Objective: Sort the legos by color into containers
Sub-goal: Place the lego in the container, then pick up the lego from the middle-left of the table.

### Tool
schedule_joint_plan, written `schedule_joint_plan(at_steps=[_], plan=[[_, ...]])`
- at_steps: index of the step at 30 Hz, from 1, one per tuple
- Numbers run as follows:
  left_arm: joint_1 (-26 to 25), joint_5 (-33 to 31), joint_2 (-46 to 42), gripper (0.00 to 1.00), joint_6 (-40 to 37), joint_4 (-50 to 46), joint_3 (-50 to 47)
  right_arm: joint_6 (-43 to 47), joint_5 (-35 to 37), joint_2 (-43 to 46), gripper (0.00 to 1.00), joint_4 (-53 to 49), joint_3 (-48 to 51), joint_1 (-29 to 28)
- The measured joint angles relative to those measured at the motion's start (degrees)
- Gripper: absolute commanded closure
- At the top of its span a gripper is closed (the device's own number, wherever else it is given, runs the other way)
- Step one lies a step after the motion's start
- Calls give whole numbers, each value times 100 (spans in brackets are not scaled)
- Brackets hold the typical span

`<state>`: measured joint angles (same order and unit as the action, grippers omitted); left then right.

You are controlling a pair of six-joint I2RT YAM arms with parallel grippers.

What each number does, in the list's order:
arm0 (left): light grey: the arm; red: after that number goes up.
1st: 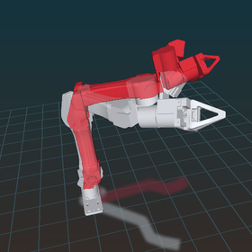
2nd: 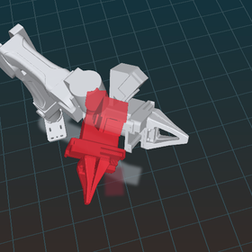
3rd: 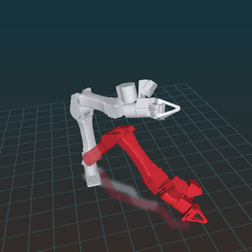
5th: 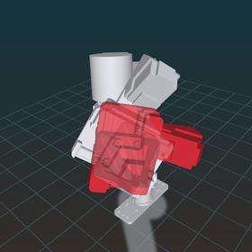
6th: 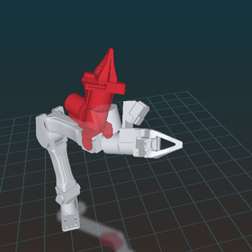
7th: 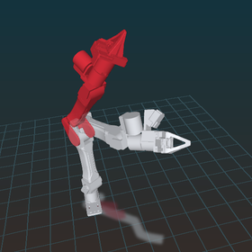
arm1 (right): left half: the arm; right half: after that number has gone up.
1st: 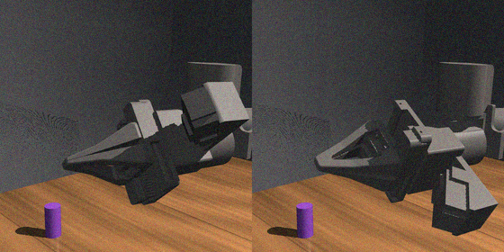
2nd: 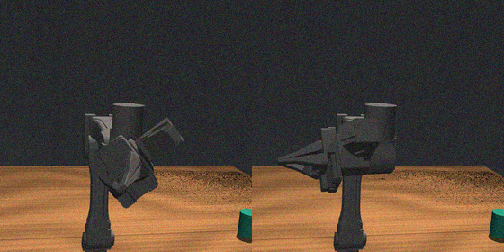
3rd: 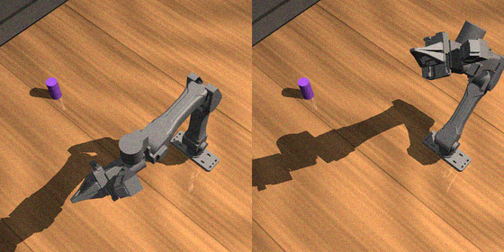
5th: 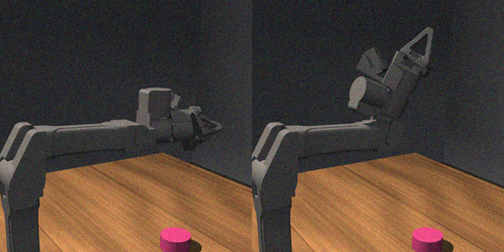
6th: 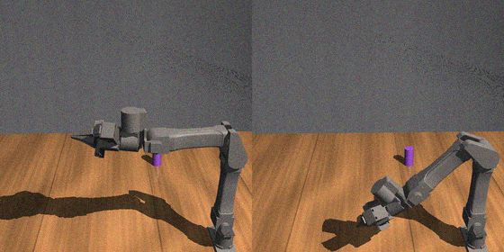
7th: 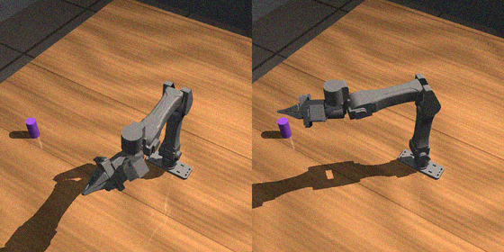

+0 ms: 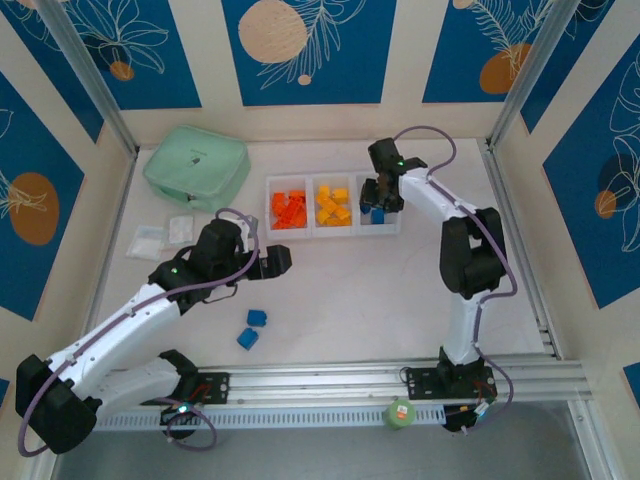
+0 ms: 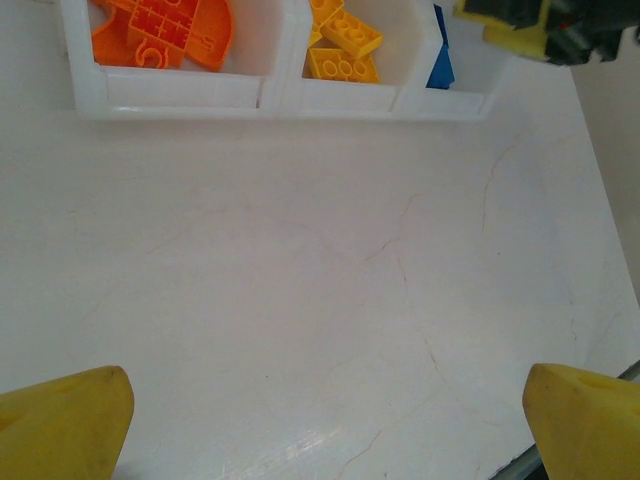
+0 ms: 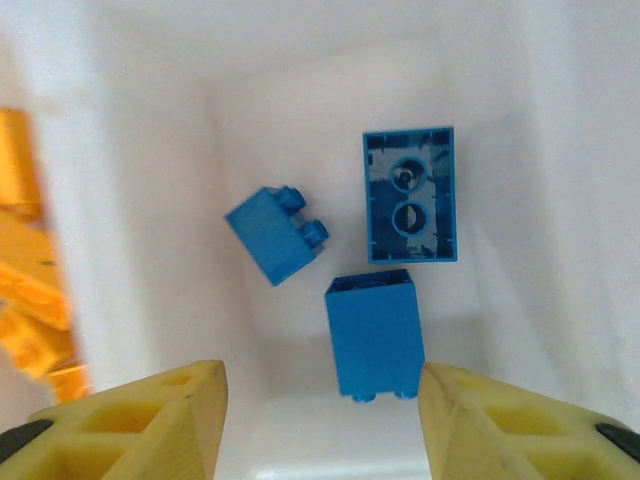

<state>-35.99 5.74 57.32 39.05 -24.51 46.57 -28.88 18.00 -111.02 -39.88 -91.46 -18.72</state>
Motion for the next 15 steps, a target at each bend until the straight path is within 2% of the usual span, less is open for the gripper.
schedule_joint_plan(at_steps=[6, 10, 15], plan=[[0, -151, -221, 1, -46, -155, 0, 46, -44, 1027, 40, 79, 297, -367], [0, -337, -494, 1, -59, -498, 11, 136, -157, 1355, 36, 151, 595, -979], [0, -636, -984, 1, -59, -1049, 13, 251, -354, 1320, 31, 208, 839, -1943]])
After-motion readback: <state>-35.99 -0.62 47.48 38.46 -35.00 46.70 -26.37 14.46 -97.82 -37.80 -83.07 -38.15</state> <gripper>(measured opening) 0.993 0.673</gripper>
